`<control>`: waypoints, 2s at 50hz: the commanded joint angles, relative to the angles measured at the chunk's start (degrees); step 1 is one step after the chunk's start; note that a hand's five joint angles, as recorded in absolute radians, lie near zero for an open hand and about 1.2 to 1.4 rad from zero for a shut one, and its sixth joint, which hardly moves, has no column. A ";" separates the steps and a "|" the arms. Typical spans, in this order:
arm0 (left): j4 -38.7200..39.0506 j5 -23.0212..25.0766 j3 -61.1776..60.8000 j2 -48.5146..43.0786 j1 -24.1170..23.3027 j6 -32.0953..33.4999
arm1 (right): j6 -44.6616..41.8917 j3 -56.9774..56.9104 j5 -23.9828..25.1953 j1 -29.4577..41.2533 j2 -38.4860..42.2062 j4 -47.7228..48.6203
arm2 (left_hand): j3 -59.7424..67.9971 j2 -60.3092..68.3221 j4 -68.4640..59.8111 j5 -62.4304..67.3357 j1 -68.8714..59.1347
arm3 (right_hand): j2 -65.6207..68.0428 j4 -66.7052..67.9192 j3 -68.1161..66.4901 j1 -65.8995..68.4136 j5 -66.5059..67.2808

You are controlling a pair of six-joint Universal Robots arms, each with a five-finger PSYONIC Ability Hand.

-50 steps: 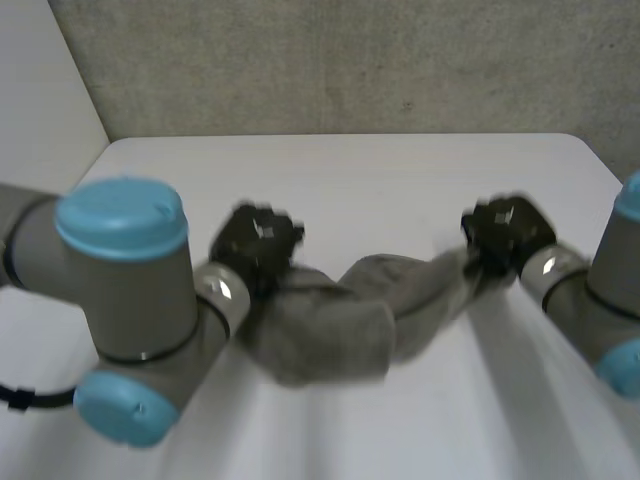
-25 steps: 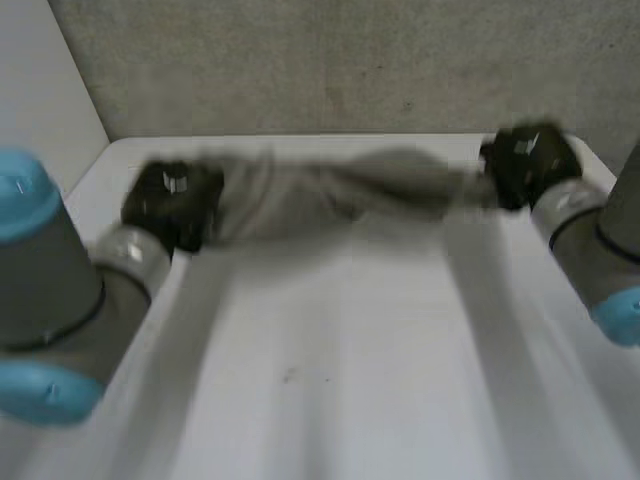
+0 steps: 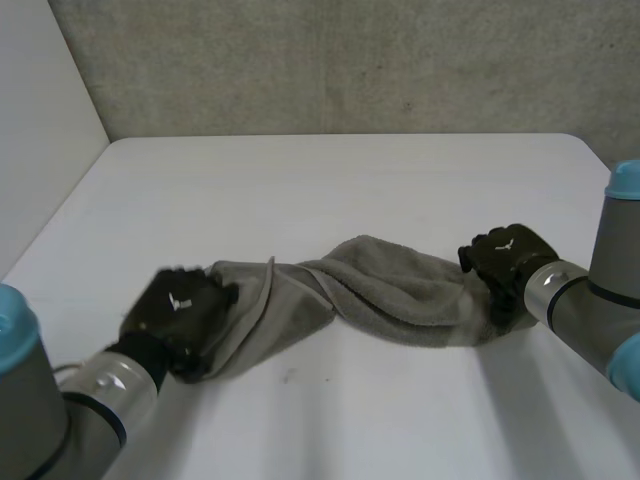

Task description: Fold the towel.

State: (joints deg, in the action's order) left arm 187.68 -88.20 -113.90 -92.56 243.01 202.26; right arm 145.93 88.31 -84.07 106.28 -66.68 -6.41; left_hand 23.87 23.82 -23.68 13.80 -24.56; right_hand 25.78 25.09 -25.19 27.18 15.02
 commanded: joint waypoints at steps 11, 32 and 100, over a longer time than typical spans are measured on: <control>0.23 -0.30 15.88 -6.20 -6.04 -3.27 | 6.20 14.07 0.75 -4.33 -12.94 11.33 | -0.71 -0.66 0.51 -0.64 1.40 | 0.12 0.81 -0.71 -1.29 0.87; -7.49 -4.60 40.41 -34.78 -7.55 -4.16 | 6.64 20.23 2.16 -2.57 -15.41 10.89 | 1.48 1.53 -1.67 1.55 -0.79 | -0.22 0.47 -0.37 -1.62 0.54; -4.95 -9.18 24.18 -8.87 -8.43 -4.42 | 6.73 13.30 4.00 1.38 -3.21 12.74 | 56.13 56.18 -56.32 56.20 -55.44 | -3.78 -3.09 3.19 -5.18 -3.02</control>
State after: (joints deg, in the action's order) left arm 182.79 -97.55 -84.57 -106.19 234.58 197.93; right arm 152.26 105.38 -80.56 106.42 -77.71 5.50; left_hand 69.55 69.57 -69.66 58.32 -66.69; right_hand 19.89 18.21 -18.58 18.87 8.19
